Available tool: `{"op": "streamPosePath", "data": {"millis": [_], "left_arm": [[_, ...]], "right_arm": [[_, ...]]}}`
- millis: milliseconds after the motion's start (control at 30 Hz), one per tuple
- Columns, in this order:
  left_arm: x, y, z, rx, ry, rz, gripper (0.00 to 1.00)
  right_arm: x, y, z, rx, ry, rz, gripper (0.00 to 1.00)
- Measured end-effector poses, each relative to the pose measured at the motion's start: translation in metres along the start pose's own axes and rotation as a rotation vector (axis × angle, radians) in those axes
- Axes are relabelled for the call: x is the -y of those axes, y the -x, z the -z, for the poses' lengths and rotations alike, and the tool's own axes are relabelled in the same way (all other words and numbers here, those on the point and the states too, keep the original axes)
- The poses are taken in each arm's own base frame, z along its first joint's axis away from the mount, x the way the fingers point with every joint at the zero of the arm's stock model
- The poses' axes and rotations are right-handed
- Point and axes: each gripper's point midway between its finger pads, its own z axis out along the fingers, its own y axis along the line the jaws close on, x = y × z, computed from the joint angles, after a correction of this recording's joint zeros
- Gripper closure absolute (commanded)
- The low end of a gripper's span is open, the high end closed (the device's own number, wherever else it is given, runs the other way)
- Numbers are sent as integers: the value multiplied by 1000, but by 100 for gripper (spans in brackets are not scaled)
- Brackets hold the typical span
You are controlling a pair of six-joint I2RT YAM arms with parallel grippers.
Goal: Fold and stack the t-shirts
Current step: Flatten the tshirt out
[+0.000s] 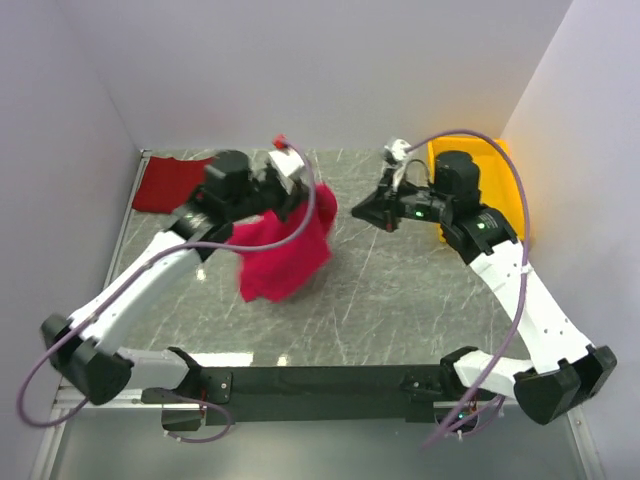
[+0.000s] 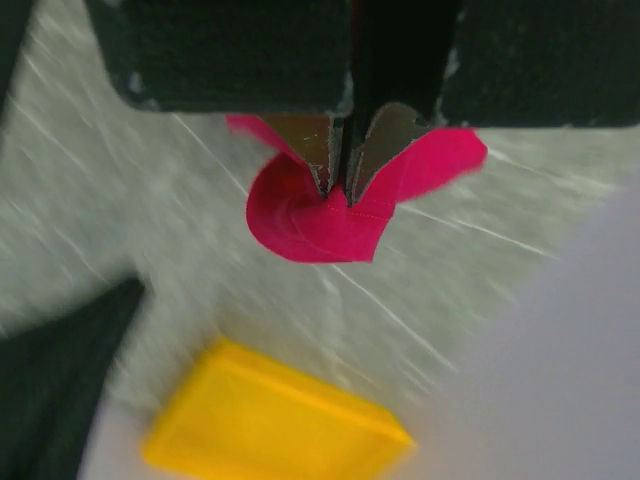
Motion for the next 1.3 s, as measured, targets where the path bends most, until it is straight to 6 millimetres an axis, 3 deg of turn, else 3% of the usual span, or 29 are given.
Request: {"op": "streamPosePath", "data": {"millis": [100,200,267,333,367,400,467,500,633,767,933,1033,1167,1200,1300], "left_arm": [[35,-91,-19,-212,-183,119,99],[60,-163,-32,-360,-298,224,99],[68,-195,-46,-425,-330,266,99],[73,-222,-63,-479,-349,297,90],[74,-231,-69,-503,-352,307,82],[74,-237,-77,-515,-352,315,65],[73,-237,-91,-515,-339,323,49],[71,-235,-95,-507,-327,324,34],[60,-208,-102,-433,-242,335,11],[34,-162,-82,-321,-110,341,11],[-14,-108,-29,-172,116,375,7],[-32,-111,8,-149,265,434,3],[-31,-147,54,-183,423,550,0],[-29,-158,65,-200,454,577,0],[-22,-177,96,-201,542,653,1]], "right_arm": [[32,-30,20,-31,-113,6,84],[32,-65,29,-72,-134,47,81],[31,-85,30,-104,-131,58,73],[35,-102,29,-139,-138,71,62],[38,-111,29,-162,-139,79,60],[40,-118,29,-187,-135,95,58],[40,-129,29,-227,-105,145,52],[38,-134,30,-244,-82,179,52],[24,-163,36,-319,55,337,48],[11,-185,36,-373,177,486,47],[-10,-202,14,-423,331,682,42],[-21,-211,-3,-451,397,783,39],[-26,-213,-37,-485,404,831,35],[-25,-211,-46,-490,393,825,31],[-10,-185,-83,-515,322,775,29]]}}
